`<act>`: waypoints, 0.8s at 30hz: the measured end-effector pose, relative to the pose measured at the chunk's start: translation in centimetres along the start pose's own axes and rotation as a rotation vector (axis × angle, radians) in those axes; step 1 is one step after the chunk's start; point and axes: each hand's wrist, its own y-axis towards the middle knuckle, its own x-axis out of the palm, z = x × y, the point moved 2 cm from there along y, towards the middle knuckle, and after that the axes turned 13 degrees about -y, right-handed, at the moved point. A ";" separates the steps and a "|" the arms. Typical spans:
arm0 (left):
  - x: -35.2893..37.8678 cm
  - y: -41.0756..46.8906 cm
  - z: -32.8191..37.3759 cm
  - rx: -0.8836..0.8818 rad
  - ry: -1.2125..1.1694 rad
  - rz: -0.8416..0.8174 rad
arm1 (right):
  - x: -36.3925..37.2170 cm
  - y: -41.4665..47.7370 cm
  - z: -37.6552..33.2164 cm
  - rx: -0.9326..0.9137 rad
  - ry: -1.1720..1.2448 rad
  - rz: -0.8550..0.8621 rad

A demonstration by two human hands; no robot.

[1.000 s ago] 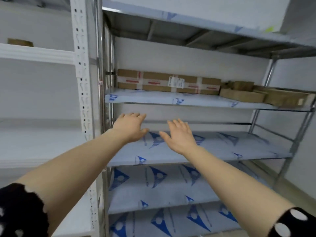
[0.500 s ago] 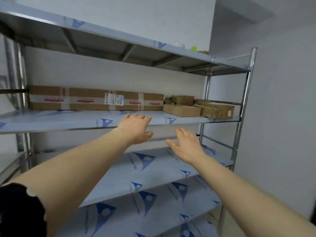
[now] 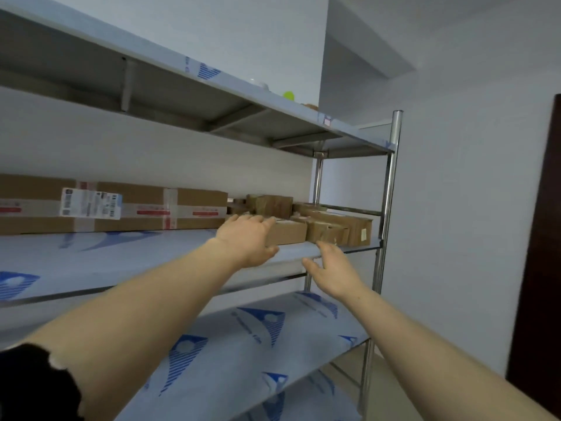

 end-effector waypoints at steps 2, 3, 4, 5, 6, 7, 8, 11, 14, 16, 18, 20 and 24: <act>0.8 3.4 0.2 0.011 -0.013 0.003 | 0.5 2.6 1.9 0.043 0.051 0.013; 1.4 5.1 0.4 0.018 -0.022 0.006 | 0.8 3.7 2.9 0.065 0.067 0.020; 2.0 6.6 0.7 0.024 -0.032 0.005 | 1.1 4.7 4.1 0.086 0.078 0.028; 2.7 8.1 1.0 0.028 -0.038 -0.002 | 1.4 5.6 5.4 0.104 0.084 0.031; 3.6 9.4 1.5 0.032 -0.037 -0.015 | 1.7 6.5 6.7 0.120 0.091 0.033; 4.4 10.6 2.0 0.036 -0.034 -0.027 | 1.9 7.3 8.1 0.132 0.094 0.035; 5.3 11.8 2.6 0.043 -0.027 -0.034 | 2.1 8.2 9.5 0.142 0.099 0.038; 7.5 15.5 4.4 0.051 -0.003 -0.023 | 2.5 11.3 13.8 0.161 0.104 0.071; 9.7 19.3 6.2 0.021 0.002 0.008 | 3.0 15.1 18.0 0.172 0.108 0.098; 11.0 21.7 7.4 -0.009 0.013 0.025 | 3.4 17.8 20.6 0.158 0.129 0.112; 12.2 23.8 8.9 -0.041 0.011 0.032 | 3.9 20.5 23.2 0.140 0.157 0.131; 13.1 25.7 10.4 -0.067 0.019 0.016 | 4.4 22.9 25.4 0.140 0.169 0.136; 14.2 28.6 12.2 -0.106 0.072 0.009 | 5.1 26.9 28.3 0.130 0.209 0.096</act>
